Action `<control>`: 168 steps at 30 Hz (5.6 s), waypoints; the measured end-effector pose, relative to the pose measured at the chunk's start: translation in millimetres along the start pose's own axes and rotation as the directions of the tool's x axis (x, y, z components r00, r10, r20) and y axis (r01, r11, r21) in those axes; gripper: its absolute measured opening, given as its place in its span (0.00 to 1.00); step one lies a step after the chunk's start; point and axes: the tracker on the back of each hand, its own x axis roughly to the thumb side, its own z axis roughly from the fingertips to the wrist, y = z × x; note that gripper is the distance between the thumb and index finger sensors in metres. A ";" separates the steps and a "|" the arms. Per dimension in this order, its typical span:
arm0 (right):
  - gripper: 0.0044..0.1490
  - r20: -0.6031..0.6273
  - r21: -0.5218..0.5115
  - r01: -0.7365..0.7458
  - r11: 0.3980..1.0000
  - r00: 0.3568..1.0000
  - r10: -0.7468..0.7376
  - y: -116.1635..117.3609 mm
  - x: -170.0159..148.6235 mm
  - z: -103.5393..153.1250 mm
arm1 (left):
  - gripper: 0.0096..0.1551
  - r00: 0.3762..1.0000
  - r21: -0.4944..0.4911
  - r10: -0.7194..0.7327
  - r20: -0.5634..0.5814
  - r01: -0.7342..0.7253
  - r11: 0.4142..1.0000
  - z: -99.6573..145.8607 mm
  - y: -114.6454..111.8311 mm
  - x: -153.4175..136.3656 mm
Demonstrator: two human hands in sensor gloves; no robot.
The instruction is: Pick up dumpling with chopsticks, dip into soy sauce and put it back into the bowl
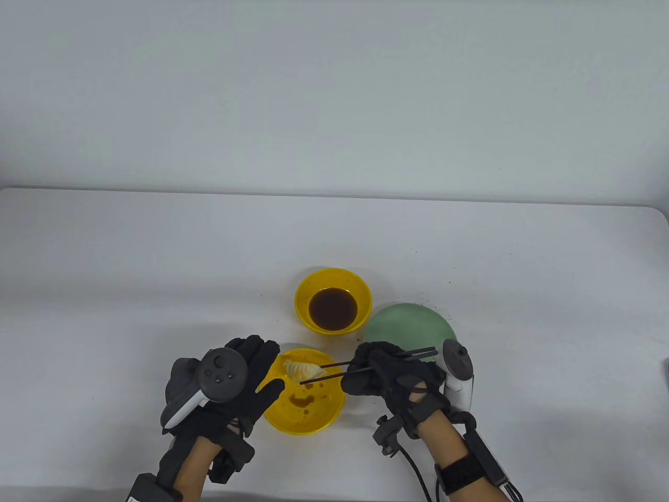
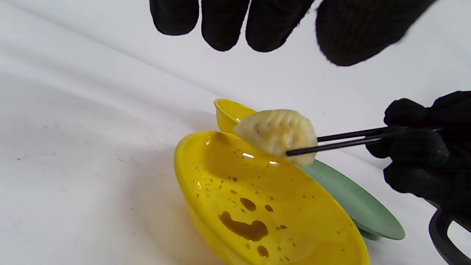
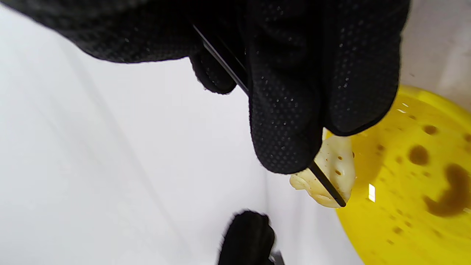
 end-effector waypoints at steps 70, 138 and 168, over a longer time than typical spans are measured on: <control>0.23 -0.002 -0.026 -0.075 0.997 0.997 0.075 18.1 -0.8 23.2 | 0.46 0.998 -0.027 0.046 -0.051 -0.047 0.999 -1.4 3.3 -5.9; 0.39 -0.015 0.009 -0.874 -0.486 -0.486 0.874 3.6 -9.9 -24.3 | 0.46 0.999 -0.041 0.007 -0.053 -0.010 0.999 -3.1 -1.3 -3.6; 0.44 -0.021 -0.042 -0.979 -0.198 -0.198 0.980 -21.0 12.4 -14.7 | 0.45 0.999 -0.039 0.008 -0.043 -0.010 0.999 -3.2 -1.9 -3.1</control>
